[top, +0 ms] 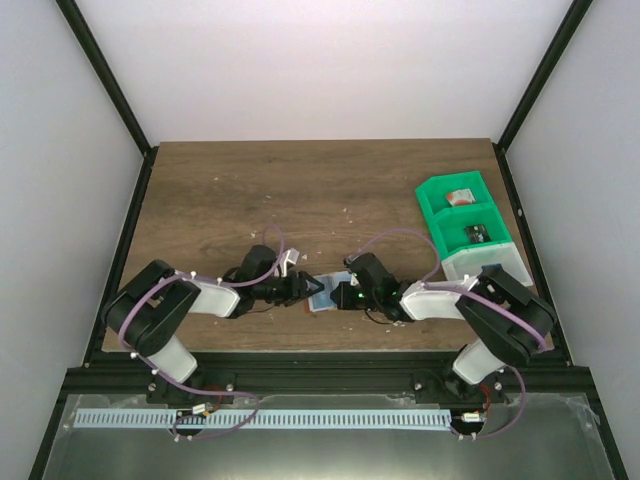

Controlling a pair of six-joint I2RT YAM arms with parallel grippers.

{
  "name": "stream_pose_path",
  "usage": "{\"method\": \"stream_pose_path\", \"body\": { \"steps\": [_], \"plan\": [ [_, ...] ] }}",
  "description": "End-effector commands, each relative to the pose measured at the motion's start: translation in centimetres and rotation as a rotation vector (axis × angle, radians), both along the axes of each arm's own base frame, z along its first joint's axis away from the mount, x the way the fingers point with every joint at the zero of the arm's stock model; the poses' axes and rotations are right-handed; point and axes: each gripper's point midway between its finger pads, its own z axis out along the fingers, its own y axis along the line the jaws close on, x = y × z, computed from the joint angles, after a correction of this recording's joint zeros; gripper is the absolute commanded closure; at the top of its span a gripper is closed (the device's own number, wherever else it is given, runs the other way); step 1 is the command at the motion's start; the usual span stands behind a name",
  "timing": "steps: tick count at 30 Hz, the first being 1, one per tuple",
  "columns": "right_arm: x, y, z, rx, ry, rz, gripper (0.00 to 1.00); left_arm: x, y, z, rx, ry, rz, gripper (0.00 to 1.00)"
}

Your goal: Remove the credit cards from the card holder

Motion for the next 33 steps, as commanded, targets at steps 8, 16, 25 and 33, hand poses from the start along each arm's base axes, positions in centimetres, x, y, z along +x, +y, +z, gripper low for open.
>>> {"method": "stream_pose_path", "body": {
  "steps": [8,16,25,33],
  "plan": [
    [-0.2,-0.2,-1.8,-0.063,0.043,-0.023,1.0,0.3,0.6,0.1,-0.005,-0.014,0.015,0.42],
    [-0.6,-0.7,-2.6,-0.064,0.064,-0.044,1.0,0.0,1.7,1.2,0.02,-0.041,0.059,0.4],
    [-0.7,-0.5,-2.5,-0.049,0.067,-0.044,1.0,0.0,1.5,0.3,0.021,-0.026,0.049,0.39],
    [-0.7,-0.6,-2.4,-0.046,0.066,-0.045,1.0,0.0,1.4,-1.2,0.048,0.011,0.047,0.39]
  ]
}}
